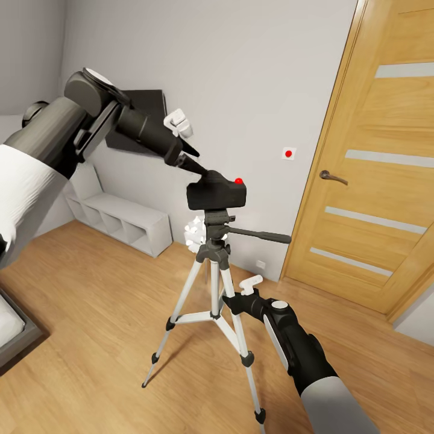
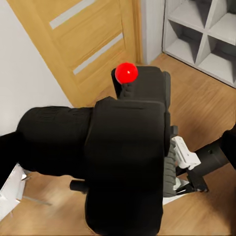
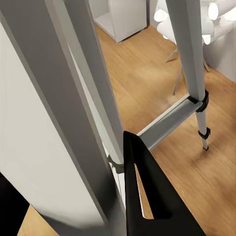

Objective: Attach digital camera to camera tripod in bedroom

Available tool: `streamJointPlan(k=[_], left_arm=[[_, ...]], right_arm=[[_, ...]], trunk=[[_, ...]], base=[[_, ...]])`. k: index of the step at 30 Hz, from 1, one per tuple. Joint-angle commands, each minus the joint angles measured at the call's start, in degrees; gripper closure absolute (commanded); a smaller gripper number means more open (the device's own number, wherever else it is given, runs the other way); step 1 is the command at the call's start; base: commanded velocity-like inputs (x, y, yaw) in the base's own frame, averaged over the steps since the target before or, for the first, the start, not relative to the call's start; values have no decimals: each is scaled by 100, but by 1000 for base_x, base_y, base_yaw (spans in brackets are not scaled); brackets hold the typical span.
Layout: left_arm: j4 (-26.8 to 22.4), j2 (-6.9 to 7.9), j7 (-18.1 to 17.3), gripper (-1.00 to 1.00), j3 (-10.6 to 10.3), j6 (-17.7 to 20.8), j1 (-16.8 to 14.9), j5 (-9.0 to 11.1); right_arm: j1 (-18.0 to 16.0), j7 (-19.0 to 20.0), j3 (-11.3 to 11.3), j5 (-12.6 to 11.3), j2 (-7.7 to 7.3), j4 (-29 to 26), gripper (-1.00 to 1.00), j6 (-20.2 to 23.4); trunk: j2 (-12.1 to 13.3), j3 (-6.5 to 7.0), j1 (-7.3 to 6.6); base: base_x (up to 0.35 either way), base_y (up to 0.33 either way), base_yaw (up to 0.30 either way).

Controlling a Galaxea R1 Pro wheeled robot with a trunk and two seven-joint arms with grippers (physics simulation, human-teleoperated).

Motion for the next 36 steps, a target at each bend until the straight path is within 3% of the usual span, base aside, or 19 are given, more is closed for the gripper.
streamJointPlan(k=[1,14,19,22,26,27,29,30,32,36], left_arm=[[-4,8,39,-100,24,55,-11,40],[31,46,124,-100,119,56,-11,49],[454,151,233,-100,123,77,-11,84],[1157,208,262,-100,132,100,-4,248],[2217,251,283,-100,181,88,29,938],[2655,275,297,-100,199,63,43,1337],[3082,301,307,-100,207,31,57,1741],[3486,322,317,-100,212,-21,75,2117],[4029,340,330,-100,211,-180,119,2562],[4521,354,331,-100,208,-558,193,2885]], right_arm=[[-3,41,-9,95,2,-2,100,26],[-3,41,-9,95,-3,-2,100,26],[-3,41,-9,95,-3,-2,100,26],[-3,41,-9,95,-1,-2,100,26],[-3,41,-9,95,0,-2,100,24],[-3,41,-9,95,-2,-2,100,25],[-3,41,-9,95,-3,-2,100,23],[-3,41,-9,95,-3,-2,100,24],[-3,41,-9,95,-1,-2,100,22],[-3,41,-9,90,0,-2,100,22]], trunk=[[-11,-13,4],[-11,-13,4],[-11,-13,4],[-11,-13,4],[-11,-13,4],[-11,-13,4],[-11,-13,4],[-11,-13,4],[-11,-13,4],[-11,-13,4]], base=[[0,0,0],[0,0,0],[0,0,0],[0,0,0],[0,0,0],[0,0,0],[0,0,0],[0,0,0],[0,0,0],[0,0,0]])
